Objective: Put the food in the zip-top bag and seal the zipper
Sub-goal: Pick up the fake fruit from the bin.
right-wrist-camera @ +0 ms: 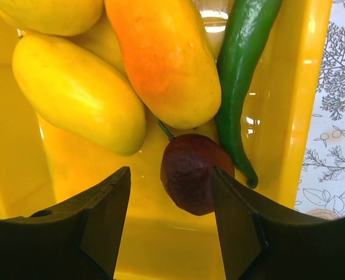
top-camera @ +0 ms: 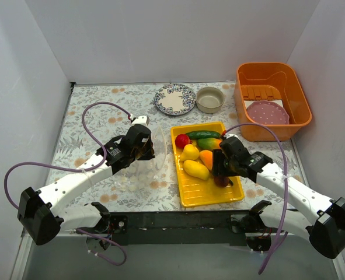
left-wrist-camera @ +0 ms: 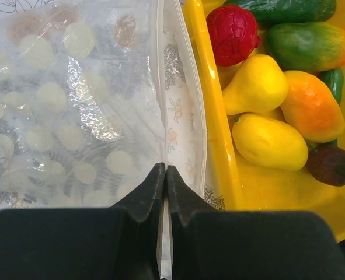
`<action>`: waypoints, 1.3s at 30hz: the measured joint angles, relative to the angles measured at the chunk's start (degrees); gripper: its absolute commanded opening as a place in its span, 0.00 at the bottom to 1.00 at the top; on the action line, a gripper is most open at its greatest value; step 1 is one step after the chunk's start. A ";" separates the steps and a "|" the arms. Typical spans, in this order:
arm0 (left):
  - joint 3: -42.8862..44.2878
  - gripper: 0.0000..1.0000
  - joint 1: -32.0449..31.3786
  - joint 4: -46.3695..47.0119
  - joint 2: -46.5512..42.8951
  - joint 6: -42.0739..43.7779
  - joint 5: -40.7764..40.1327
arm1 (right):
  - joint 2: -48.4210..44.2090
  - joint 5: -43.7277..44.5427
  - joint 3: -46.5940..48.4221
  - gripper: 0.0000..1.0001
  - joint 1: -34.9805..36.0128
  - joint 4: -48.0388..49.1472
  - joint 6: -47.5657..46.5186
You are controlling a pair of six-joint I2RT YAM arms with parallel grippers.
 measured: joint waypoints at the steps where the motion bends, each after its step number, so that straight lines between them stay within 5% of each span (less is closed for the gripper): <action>1: 0.00 0.00 0.00 0.00 0.00 -0.02 0.00 | -0.42 -0.02 -0.33 0.65 0.00 -0.24 -0.17; 25: 0.00 0.00 0.00 0.37 0.26 0.52 0.35 | 2.47 -4.66 -4.90 0.69 -0.02 -0.26 -1.99; 33: 0.02 0.00 0.00 0.37 0.85 0.55 0.48 | 2.62 -5.40 -5.20 0.42 -0.02 0.96 -1.99; 39: 0.02 0.00 0.00 0.35 0.90 0.63 0.55 | 2.27 -5.81 -5.14 0.37 -0.02 0.96 -2.03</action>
